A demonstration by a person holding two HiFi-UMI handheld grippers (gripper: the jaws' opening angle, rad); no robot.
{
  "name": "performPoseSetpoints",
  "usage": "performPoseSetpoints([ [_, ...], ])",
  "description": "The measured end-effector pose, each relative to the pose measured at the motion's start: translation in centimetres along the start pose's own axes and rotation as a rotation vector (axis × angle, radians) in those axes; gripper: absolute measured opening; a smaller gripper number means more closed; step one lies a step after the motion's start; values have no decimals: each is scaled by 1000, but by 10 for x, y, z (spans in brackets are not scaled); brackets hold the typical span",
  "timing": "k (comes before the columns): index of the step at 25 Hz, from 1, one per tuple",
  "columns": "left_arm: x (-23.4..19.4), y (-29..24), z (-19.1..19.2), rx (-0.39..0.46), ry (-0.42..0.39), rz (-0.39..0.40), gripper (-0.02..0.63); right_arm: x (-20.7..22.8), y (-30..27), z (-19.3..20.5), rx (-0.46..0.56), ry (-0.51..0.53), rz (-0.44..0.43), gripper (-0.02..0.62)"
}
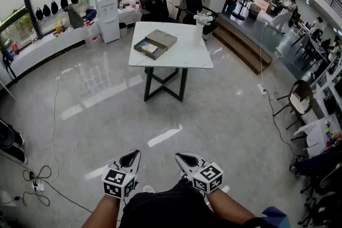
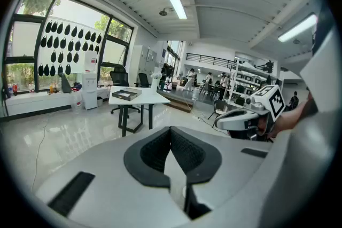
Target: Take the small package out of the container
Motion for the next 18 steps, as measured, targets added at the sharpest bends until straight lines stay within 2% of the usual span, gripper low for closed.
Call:
performPoseSetpoints([
  [12, -6, 4, 0, 2, -2, 8, 2, -4, -5, -2, -4, -8, 14, 0],
  [18, -11, 7, 6, -4, 9, 3, 3, -11, -3, -5, 29, -62, -10, 2],
])
Point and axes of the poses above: the fingertips, and each gripper's own axes: y backward along the fingers, x to its right, z out of its underside, the point moved 5 cm from there along y, backward along the fingers, and after that the axes turned 7 degrees about y, right-handed, at the moved point
